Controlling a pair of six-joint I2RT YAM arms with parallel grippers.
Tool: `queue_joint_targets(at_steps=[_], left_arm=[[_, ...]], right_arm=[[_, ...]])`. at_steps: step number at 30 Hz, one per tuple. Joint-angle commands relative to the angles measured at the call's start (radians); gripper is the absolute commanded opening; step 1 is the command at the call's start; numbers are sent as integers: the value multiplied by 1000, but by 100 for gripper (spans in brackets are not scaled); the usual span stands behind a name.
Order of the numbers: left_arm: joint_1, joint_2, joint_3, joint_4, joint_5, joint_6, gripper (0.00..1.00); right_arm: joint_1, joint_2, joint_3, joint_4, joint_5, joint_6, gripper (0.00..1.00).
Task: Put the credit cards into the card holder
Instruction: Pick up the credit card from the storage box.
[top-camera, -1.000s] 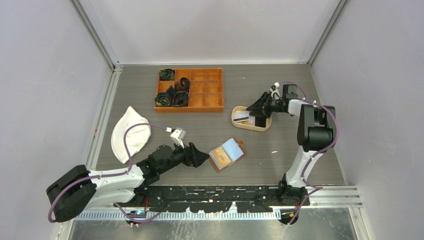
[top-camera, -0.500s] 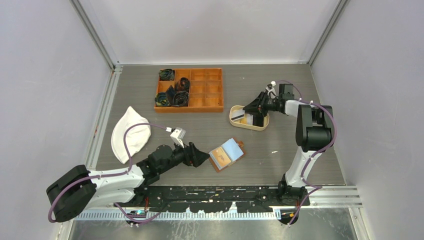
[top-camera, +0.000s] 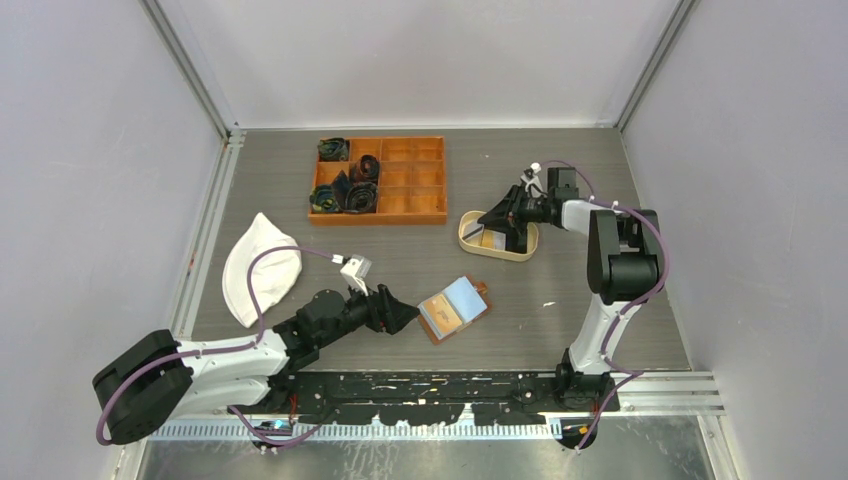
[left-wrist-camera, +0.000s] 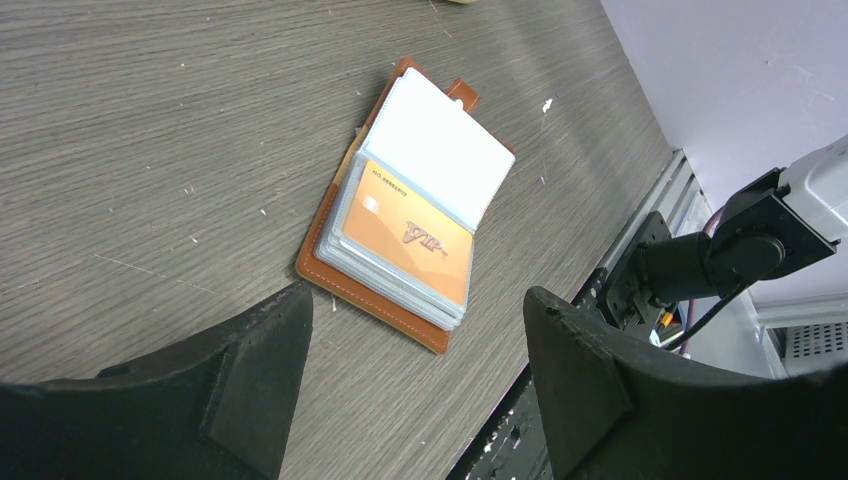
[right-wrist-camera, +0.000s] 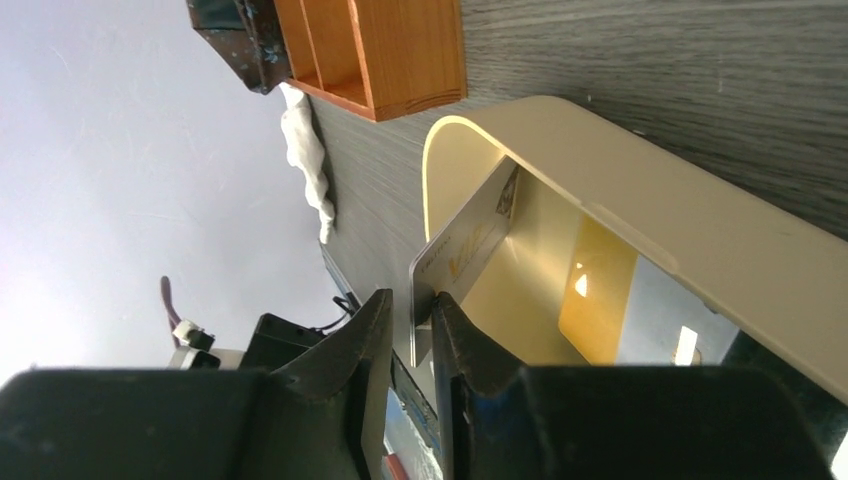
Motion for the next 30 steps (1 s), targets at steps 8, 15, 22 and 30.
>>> queue_joint_targets(at_steps=[8, 15, 22, 30], left_arm=[[4, -17, 28, 48, 1, 3, 77], [4, -9, 29, 52, 5, 2, 77], [4, -17, 30, 42, 2, 3, 77], [5, -48, 29, 13, -1, 6, 77]], right_arm=[[7, -15, 96, -223, 143, -191, 32], [65, 66, 129, -250, 131, -201, 32], [83, 71, 145, -270, 200, -220, 28], [47, 12, 140, -298, 193, -258, 3]])
